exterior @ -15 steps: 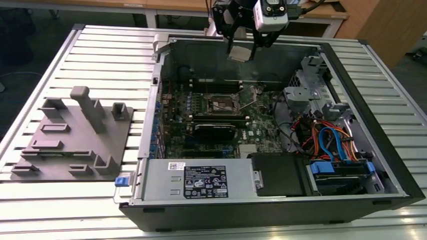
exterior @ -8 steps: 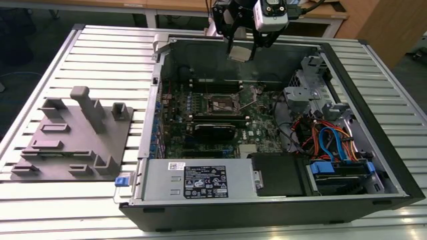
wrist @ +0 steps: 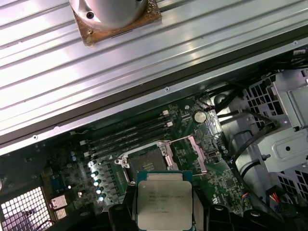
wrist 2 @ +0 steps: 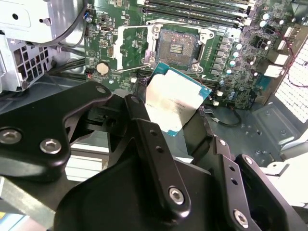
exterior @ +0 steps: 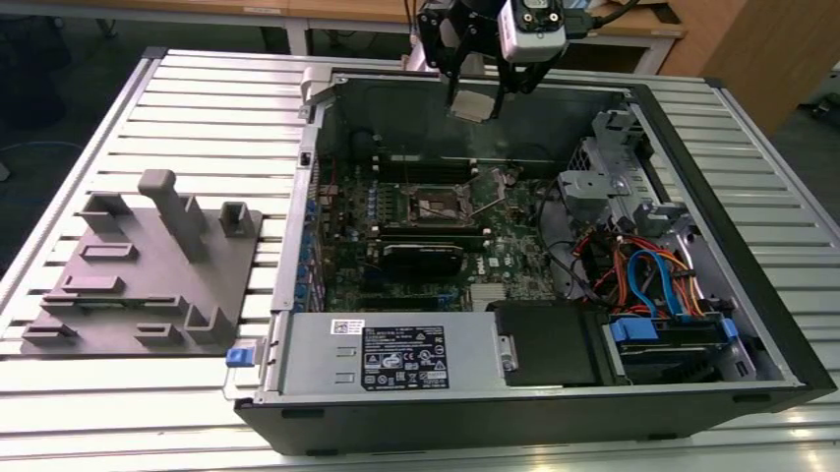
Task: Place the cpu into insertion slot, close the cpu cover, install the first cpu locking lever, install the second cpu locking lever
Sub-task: 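Place the cpu into insertion slot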
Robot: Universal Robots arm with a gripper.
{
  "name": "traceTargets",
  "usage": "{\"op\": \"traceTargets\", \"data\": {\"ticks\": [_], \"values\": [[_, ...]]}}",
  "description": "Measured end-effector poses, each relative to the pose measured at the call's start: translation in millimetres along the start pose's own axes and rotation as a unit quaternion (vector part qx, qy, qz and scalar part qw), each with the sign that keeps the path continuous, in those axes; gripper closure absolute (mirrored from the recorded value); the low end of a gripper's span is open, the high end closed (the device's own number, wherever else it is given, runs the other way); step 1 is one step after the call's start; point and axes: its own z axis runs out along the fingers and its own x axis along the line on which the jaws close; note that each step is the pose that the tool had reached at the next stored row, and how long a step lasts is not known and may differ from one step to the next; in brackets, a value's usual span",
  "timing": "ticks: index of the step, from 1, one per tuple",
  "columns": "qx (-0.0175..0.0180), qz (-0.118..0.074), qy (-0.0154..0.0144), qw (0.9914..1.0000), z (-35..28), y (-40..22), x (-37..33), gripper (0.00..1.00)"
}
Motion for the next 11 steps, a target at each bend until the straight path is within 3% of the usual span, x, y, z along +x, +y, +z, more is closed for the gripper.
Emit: {"op": "traceTargets", "data": {"ticks": [7, 11], "values": [[-0.0006, 0.034, -0.0031, 0.99940, 0.3, 0.0, 0.0, 0.45], [-0.0007, 0.038, -0.0035, 0.99926, 0.4, 0.0, 0.0, 0.45]]}}
